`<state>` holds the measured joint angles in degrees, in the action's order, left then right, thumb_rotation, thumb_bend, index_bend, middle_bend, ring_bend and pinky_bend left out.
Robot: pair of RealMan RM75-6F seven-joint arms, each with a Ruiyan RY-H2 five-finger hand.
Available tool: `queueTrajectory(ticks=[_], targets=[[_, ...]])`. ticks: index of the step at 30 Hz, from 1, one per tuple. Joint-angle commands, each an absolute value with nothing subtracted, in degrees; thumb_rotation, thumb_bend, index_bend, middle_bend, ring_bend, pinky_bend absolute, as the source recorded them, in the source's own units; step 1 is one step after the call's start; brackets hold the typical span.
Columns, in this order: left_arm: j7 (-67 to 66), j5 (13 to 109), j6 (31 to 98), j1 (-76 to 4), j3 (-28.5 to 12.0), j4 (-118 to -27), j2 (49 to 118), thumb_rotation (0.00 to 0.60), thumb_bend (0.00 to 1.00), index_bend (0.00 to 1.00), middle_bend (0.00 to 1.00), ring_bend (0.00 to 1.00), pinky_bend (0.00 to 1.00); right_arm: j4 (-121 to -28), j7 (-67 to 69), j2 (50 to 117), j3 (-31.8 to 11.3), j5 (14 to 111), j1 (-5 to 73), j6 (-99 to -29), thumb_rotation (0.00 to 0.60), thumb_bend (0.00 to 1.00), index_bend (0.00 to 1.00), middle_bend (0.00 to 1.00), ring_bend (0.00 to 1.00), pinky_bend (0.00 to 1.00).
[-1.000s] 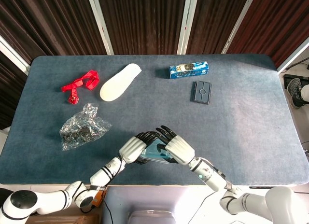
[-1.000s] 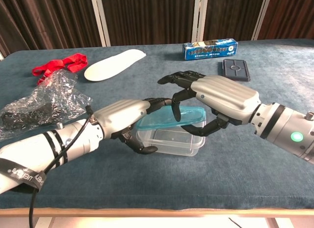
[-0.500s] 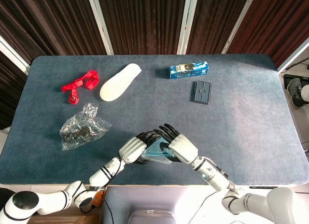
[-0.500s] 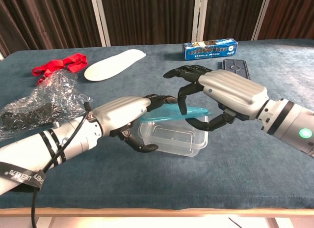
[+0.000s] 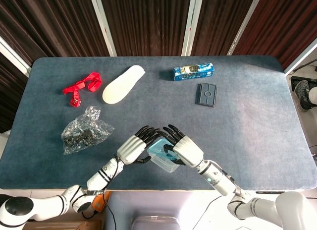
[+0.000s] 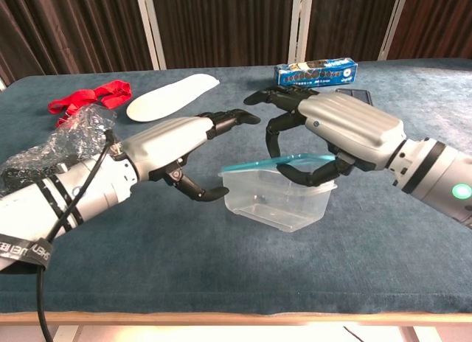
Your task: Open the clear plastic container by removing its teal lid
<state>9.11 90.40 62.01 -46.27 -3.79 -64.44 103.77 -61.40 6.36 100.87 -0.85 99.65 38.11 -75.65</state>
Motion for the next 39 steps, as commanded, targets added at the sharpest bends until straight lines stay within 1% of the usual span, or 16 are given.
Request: queueTrajectory(ticks=[1,7,11,21,27,31,35,39], targets=[[9.1,89.5,60.8,-46.1,-3.7,-66.4,102.6,0.600,0.30,0.00,0.00,0.00,0.00,-61.4,6.2,101.0,-0.8,99.6,38.2,-75.5,0.600,0.61,0.76,0.20,0.00,0.00],[7.9,89.3,61.0,-45.8,-3.8,-67.7,101.1,0.600,0.30,0.00,0.00,0.00,0.00,-61.5,6.4,100.9,-1.3,99.4,38.3,-76.0,0.600,0.61,0.76,0.20,0.00,0.00],[7.5,89.5,62.4,-45.1,-3.9,-68.2,100.3,0.600,0.30,0.00,0.00,0.00,0.00,-62.1,6.4,100.1,-1.9,99.5,38.3,-76.9,0.600,0.61,0.76,0.20,0.00,0.00],[8.4,90.2,66.0,-43.4,-4.1,-68.3,98.7,0.600,0.29,0.00,0.00,0.00,0.00,-66.0,4.4,96.0,-4.7,98.8,38.5,-79.2,0.600,0.62,0.76,0.20,0.00,0.00],[7.8,90.6,67.6,-42.7,-4.3,-68.9,97.3,0.600,0.29,0.00,0.00,0.00,0.00,-66.8,2.2,93.3,-5.6,98.5,38.3,-80.0,0.600,0.62,0.77,0.20,0.00,0.00],[6.7,91.3,69.9,-41.6,-4.1,-69.6,95.5,0.600,0.30,0.00,0.00,0.00,0.00,-65.5,0.9,91.3,-6.1,97.6,37.4,-80.5,0.600,0.62,0.77,0.20,0.00,0.00],[4.6,91.6,72.7,-39.5,-3.7,-69.9,93.0,0.600,0.30,0.00,0.00,0.00,0.00,-62.9,3.0,89.9,-6.2,95.9,36.0,-80.9,0.600,0.62,0.77,0.20,0.00,0.00],[4.1,90.4,74.1,-36.6,-2.8,-70.0,90.4,0.600,0.30,0.00,0.00,0.00,0.00,-56.3,4.4,90.4,-5.7,95.2,35.1,-81.0,0.600,0.61,0.77,0.21,0.00,0.00]])
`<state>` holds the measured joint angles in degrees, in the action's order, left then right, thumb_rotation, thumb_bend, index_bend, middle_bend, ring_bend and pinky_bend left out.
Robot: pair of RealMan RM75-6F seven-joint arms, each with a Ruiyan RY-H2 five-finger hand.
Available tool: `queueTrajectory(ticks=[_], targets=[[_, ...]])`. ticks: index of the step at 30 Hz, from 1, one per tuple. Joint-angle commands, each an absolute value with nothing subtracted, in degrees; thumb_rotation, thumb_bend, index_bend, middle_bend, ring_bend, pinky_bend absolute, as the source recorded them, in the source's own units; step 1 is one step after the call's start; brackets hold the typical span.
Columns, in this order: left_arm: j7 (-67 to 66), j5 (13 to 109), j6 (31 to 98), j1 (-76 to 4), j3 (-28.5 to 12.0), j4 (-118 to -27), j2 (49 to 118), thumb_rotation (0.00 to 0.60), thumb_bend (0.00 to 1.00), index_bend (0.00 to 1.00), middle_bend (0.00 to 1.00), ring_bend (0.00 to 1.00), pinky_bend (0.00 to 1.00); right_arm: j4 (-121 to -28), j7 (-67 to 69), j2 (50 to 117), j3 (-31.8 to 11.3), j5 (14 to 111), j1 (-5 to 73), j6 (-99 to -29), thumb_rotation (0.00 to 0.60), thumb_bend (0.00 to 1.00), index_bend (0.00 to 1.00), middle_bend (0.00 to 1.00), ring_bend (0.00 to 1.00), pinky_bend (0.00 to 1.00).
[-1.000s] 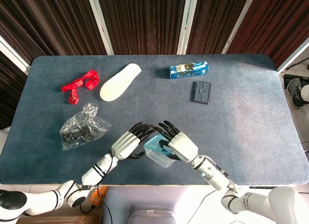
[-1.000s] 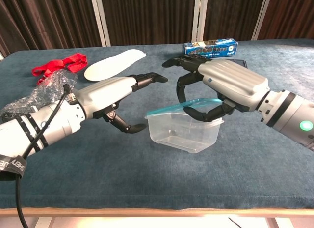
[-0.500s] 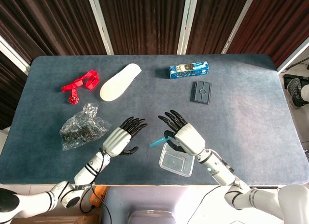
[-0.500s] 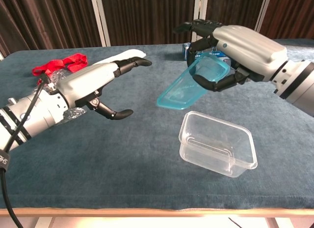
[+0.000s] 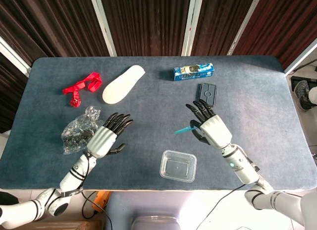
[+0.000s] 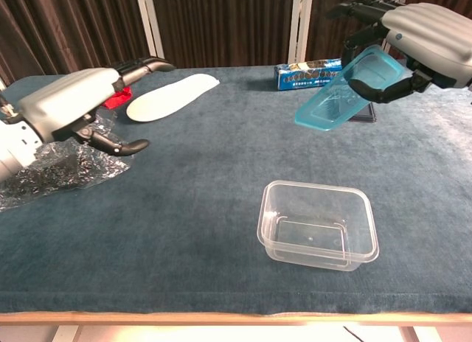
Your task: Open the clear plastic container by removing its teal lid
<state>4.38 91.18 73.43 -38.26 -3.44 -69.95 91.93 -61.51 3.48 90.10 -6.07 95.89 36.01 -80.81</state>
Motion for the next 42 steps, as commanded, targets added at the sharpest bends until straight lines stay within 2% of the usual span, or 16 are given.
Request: queueTrajectory(ticks=[1,8,11,14,16,19,24,30,36,39,42], targets=[[4.5,90.0,74.2,-36.2,-2.8,-70.0,90.2,0.600,0.30,0.00,0.00,0.00,0.00,-54.1,3.7,91.1,-5.5,95.4,35.0,-81.1,0.600,0.61,0.77,0.21,0.00,0.00],[8.2,88.2,71.1,-36.1,-2.9,-68.3,90.8,0.600,0.30,0.00,0.00,0.00,0.00,-42.2,4.9,97.5,-2.2,95.8,34.7,-77.4,0.600,0.61,0.67,0.21,0.00,0.00],[8.5,87.8,70.4,-35.8,-2.8,-67.2,91.2,0.600,0.30,0.00,0.00,0.00,0.00,-40.1,6.6,98.4,-0.6,96.4,34.7,-75.8,0.600,0.61,0.53,0.20,0.00,0.00],[8.7,87.6,70.1,-35.6,-2.9,-66.4,91.5,0.600,0.30,0.00,0.00,0.00,0.00,-41.7,7.3,97.4,0.0,96.2,34.5,-74.6,0.600,0.48,0.30,0.16,0.00,0.00],[8.7,87.7,70.4,-35.4,-3.0,-66.3,91.4,0.600,0.30,0.00,0.00,0.00,0.00,-44.1,5.6,95.8,-0.1,95.7,33.9,-74.7,0.600,0.31,0.13,0.12,0.00,0.00],[8.1,88.0,71.0,-35.1,-3.0,-66.5,91.0,0.600,0.30,0.00,0.00,0.00,0.00,-48.9,3.6,92.8,0.1,95.9,32.8,-76.5,0.600,0.17,0.01,0.09,0.00,0.00],[6.7,88.1,72.2,-33.9,-2.8,-68.5,88.9,0.600,0.30,0.00,0.00,0.00,0.00,-59.8,-2.1,84.9,2.3,95.3,31.0,-73.8,0.548,0.08,0.00,0.01,0.00,0.00],[4.7,88.3,73.9,-30.9,-1.2,-74.2,83.9,0.600,0.30,0.00,0.00,0.00,0.00,-76.2,-7.4,73.1,5.3,93.4,29.0,-69.3,0.534,0.06,0.00,0.00,0.00,0.00],[1.1,87.1,74.0,-27.1,1.7,-83.1,76.1,0.600,0.30,0.00,0.00,0.00,0.00,-86.8,-12.3,64.6,6.0,89.7,23.9,-72.6,0.544,0.06,0.00,0.00,0.00,0.00],[0.0,86.4,73.6,-26.3,2.5,-85.6,74.1,0.600,0.30,0.00,0.00,0.00,0.00,-89.7,-13.4,62.9,6.1,88.3,22.6,-73.3,0.547,0.06,0.00,0.00,0.00,0.00],[-2.5,84.9,73.9,-23.8,4.3,-90.5,69.7,0.600,0.31,0.00,0.00,0.00,0.00,-94.6,-13.2,59.9,6.1,85.4,18.5,-77.6,0.548,0.06,0.00,0.00,0.00,0.00]])
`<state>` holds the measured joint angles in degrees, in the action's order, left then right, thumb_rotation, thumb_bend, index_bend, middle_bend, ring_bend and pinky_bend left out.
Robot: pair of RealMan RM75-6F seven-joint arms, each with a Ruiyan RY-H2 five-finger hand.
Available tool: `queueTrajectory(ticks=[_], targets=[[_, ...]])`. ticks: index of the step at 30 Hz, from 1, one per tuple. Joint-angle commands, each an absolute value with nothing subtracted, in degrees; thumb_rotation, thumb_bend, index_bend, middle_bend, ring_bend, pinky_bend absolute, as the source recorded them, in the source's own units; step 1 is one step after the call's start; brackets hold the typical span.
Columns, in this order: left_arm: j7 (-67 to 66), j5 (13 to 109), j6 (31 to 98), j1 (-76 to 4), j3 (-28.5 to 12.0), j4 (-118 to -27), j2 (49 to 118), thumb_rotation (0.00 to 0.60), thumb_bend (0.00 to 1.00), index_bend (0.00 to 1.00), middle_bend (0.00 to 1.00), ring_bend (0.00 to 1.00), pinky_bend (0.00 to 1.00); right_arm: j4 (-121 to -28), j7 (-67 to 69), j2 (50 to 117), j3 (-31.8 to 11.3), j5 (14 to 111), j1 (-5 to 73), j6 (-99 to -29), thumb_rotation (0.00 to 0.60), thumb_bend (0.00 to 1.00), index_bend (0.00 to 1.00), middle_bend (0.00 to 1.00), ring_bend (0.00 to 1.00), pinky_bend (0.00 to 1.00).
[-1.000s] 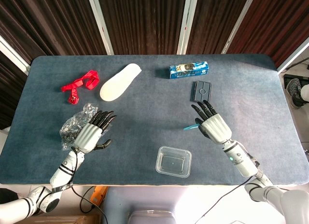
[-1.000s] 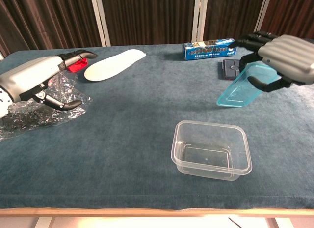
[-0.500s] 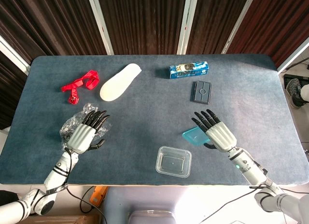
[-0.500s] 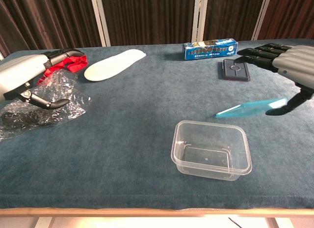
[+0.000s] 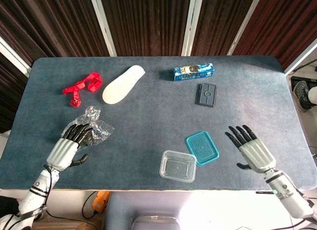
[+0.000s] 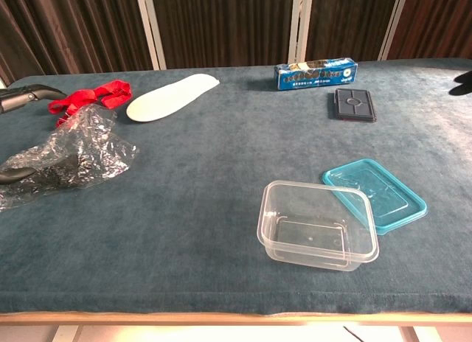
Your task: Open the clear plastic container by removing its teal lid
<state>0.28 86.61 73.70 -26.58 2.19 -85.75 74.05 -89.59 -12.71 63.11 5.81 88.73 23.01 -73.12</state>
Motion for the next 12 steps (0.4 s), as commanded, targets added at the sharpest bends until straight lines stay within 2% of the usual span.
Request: queueTrajectory(ticks=[1,3,4,8,12], targets=[[-4.4,84.1,75.1,-22.3,5.0,-92.1,68.0,0.600,0.31,0.00,0.00,0.00,0.00,-95.9,-13.2,59.6,5.8,84.4,16.2,-80.8,0.548,0.06,0.00,0.00,0.00,0.00],[-12.8,79.9,85.1,-14.7,5.0,-91.9,68.1,0.600,0.31,0.00,0.00,0.00,0.00,-94.4,-10.9,63.4,3.3,80.4,7.7,-94.0,0.546,0.06,0.00,0.00,0.00,0.00],[-13.9,79.5,87.5,-13.1,4.7,-91.5,69.3,0.600,0.32,0.00,0.00,0.00,0.00,-93.4,-11.2,64.7,3.0,80.0,6.4,-95.7,0.547,0.06,0.00,0.00,0.00,0.00],[-13.8,81.7,90.2,-11.1,4.7,-91.6,69.9,0.600,0.32,0.00,0.00,0.00,0.00,-91.7,-11.9,65.9,2.7,82.2,5.2,-97.3,0.552,0.06,0.00,0.00,0.00,0.00],[-12.4,82.5,89.7,-10.7,4.0,-90.7,69.9,0.600,0.32,0.00,0.00,0.00,0.00,-91.6,-11.4,65.5,2.3,82.5,5.2,-95.1,0.553,0.06,0.00,0.00,0.00,0.00]])
